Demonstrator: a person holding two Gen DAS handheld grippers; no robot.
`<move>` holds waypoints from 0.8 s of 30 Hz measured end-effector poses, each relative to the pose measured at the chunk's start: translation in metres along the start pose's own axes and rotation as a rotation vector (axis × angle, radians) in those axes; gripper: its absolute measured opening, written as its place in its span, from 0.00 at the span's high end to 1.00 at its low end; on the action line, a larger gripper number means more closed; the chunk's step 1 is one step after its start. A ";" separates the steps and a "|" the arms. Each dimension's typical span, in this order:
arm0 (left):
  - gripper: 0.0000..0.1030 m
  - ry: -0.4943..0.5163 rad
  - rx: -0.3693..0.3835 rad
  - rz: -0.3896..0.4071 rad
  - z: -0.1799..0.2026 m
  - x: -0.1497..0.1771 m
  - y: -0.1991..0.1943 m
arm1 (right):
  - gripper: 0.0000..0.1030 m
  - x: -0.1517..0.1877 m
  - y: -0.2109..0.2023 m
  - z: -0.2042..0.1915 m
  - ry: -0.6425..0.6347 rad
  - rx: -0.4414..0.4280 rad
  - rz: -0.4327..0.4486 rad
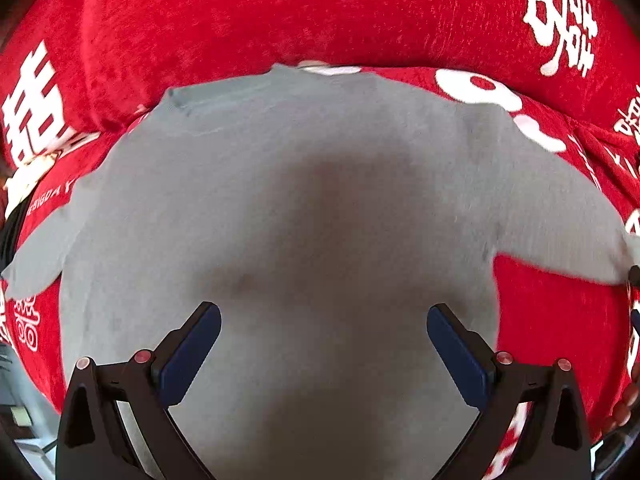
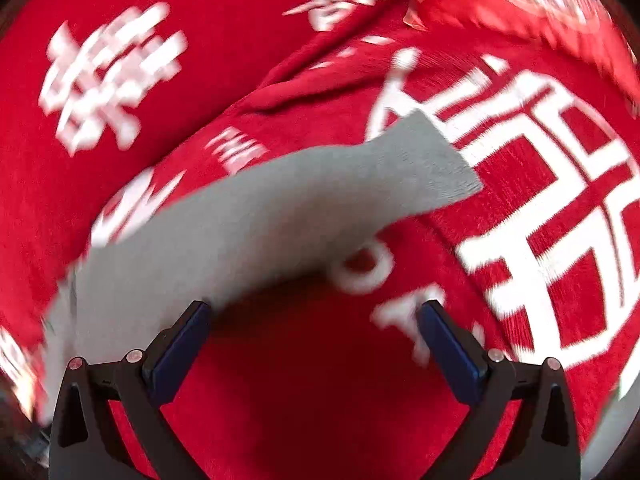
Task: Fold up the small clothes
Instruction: 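Move the right tool to a sweater sleeve cuff and close on it, then lift the held sleeve with the right tool and fold it across the sweater body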
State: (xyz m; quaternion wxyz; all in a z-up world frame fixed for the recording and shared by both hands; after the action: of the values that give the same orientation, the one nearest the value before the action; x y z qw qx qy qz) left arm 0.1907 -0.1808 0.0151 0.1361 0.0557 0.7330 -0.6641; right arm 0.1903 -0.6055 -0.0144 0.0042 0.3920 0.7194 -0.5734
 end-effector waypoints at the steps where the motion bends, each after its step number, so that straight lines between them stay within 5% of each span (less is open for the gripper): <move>1: 0.00 -0.003 0.005 0.002 0.003 -0.006 0.002 | 0.00 -0.007 0.003 0.003 0.019 -0.016 0.009; 4: 0.00 -0.018 0.013 0.006 0.011 -0.026 0.008 | 0.02 -0.029 0.019 0.012 0.087 -0.077 0.024; 7: 0.00 -0.029 0.011 0.008 0.018 -0.041 0.013 | 0.55 -0.044 0.034 0.021 0.135 -0.086 0.023; 8: 0.00 -0.031 0.008 0.007 0.020 -0.045 0.016 | 0.89 -0.049 0.035 0.024 0.135 -0.079 0.021; 9: 0.00 -0.032 0.011 0.009 0.023 -0.049 0.017 | 0.94 -0.052 0.032 0.027 0.142 -0.118 0.024; 13: 0.00 -0.029 0.036 0.022 0.033 -0.061 0.023 | 0.94 -0.045 -0.012 0.037 0.109 -0.146 0.172; 20: 0.00 -0.064 -0.061 0.009 0.046 -0.106 0.050 | 0.93 -0.028 0.009 0.045 0.039 -0.053 0.104; 22: 0.00 -0.072 -0.094 -0.026 0.044 -0.111 0.061 | 0.85 -0.030 0.014 0.053 0.079 -0.072 0.084; 24: 0.00 -0.084 -0.077 -0.028 0.043 -0.106 0.063 | 0.60 -0.030 0.013 0.063 0.113 -0.083 0.084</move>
State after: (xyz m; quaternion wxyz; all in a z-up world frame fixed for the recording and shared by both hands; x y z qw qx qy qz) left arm 0.3143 -0.2056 -0.0201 0.1592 0.0123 0.7526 -0.6389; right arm 0.1908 -0.6737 -0.0328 0.0040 0.4533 0.7245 -0.5191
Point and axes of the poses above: each gripper's, at about its wrist camera, not at the fingertips, and y roughly the way its jaws point, z to its right, x to its underside, the point moved 2 cm from there along y, roughly the way its jaws point, and after that the axes turned 1 degree about y, right-handed, at the moved point
